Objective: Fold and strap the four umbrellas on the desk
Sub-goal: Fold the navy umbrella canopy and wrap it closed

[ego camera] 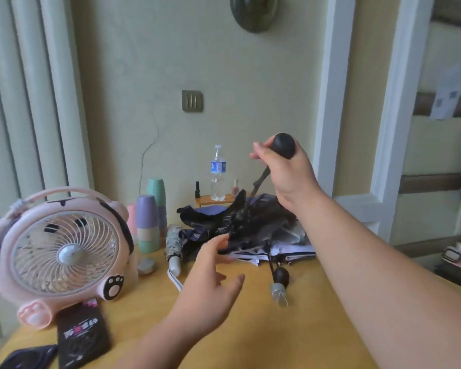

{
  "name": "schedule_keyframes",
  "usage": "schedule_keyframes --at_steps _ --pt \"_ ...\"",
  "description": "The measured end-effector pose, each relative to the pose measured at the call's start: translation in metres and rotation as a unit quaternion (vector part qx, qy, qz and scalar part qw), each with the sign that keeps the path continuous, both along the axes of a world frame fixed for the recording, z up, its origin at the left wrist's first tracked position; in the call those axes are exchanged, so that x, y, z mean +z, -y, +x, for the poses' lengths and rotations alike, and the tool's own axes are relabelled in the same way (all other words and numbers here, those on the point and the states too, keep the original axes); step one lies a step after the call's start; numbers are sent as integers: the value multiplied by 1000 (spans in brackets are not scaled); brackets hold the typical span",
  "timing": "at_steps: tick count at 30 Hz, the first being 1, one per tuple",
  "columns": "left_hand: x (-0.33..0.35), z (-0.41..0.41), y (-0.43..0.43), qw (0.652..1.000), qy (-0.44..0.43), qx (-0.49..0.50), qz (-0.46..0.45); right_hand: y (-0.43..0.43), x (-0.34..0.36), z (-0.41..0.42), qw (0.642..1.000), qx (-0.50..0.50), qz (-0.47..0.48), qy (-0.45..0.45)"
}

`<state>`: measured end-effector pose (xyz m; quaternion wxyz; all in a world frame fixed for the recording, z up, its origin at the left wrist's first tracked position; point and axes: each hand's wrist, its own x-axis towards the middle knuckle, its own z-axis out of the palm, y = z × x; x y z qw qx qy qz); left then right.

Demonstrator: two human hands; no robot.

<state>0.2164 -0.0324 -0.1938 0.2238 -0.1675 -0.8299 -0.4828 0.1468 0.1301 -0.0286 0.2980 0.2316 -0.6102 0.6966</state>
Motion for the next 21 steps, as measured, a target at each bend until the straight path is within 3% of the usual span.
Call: schedule_keyframes --at_steps 7,12,17,21 --pt "181 -22 8 982 -141 -21 126 33 130 0 991 9 8 -133" --pt "297 -16 6 964 -189 -72 174 45 178 10 987 30 -10 -155" --pt "324 -25 0 966 -148 -104 186 56 164 6 993 84 58 -65" --pt "326 -33 4 969 -153 -108 164 55 166 3 990 67 93 -88"
